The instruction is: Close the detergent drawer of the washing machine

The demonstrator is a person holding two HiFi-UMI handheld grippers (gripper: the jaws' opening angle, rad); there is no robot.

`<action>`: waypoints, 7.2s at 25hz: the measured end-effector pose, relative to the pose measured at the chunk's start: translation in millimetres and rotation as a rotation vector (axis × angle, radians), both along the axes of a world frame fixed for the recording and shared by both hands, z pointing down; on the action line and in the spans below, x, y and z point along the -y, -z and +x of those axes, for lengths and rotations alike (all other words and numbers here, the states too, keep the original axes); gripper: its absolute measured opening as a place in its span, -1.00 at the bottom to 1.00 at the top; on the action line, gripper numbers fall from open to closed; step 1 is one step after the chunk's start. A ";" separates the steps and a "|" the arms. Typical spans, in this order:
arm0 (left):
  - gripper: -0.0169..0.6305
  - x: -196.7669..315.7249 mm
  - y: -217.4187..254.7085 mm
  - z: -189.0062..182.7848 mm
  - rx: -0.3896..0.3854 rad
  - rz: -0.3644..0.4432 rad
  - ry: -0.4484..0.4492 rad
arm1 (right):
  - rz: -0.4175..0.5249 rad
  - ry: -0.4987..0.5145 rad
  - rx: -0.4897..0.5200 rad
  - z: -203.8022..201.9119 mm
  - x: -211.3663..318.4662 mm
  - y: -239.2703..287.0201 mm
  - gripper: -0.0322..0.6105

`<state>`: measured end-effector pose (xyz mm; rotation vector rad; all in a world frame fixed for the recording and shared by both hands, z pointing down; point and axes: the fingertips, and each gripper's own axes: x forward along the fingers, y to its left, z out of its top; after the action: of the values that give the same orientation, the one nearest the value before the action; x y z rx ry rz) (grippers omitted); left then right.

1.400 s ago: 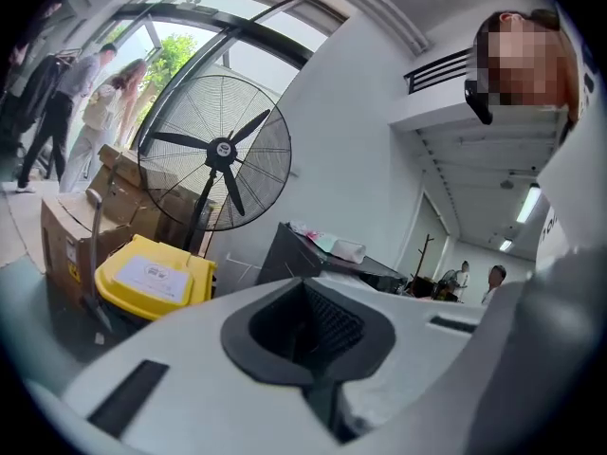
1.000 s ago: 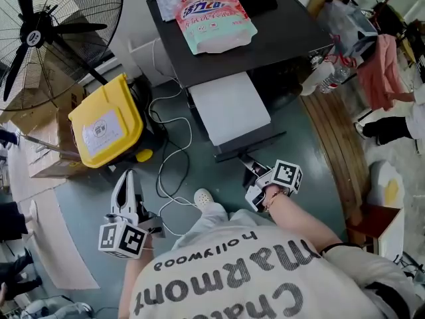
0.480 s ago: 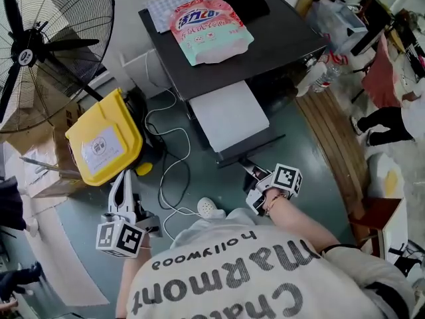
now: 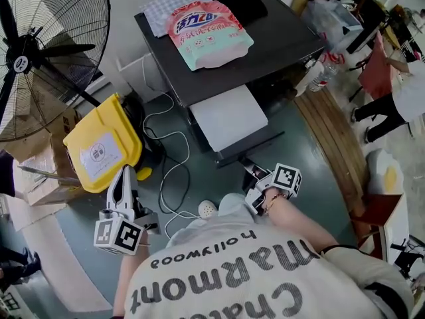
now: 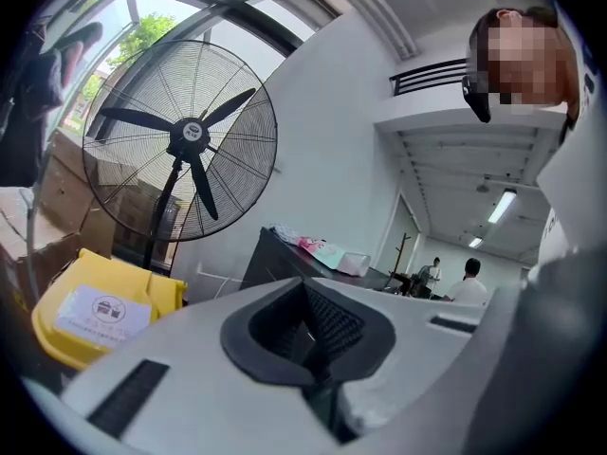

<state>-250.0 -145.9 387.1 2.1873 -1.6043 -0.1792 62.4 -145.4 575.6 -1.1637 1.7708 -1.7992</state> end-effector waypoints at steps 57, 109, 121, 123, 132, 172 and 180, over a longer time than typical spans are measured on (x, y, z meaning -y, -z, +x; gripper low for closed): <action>-0.92 27.0 8.8 3.4 0.014 -0.020 0.143 | -0.061 0.199 0.030 -21.7 62.5 11.8 -0.68; -0.92 35.8 12.5 -18.6 0.029 0.010 0.206 | -0.021 0.218 0.041 -35.4 108.2 10.5 -0.68; -0.92 33.2 11.2 -21.6 0.028 0.006 0.221 | -0.027 0.201 0.041 -37.7 114.9 9.4 -0.68; -0.92 33.1 11.5 -22.1 0.029 0.007 0.224 | -0.026 0.200 0.040 -38.4 116.6 9.5 -0.68; -0.92 32.1 12.2 -24.5 0.031 0.014 0.235 | -0.028 0.198 0.042 -40.3 121.2 9.1 -0.68; -0.92 39.6 10.9 -31.8 0.039 0.008 0.243 | -0.084 0.189 -0.017 -50.4 143.3 7.1 -0.66; -0.92 40.0 15.9 -26.5 0.019 0.025 0.227 | -0.177 0.142 -0.012 -48.8 140.4 4.5 -0.63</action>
<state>-276.5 -185.9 371.2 2.0256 -1.8692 -0.2462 13.6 -285.7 571.0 -1.1410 1.7707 -2.0710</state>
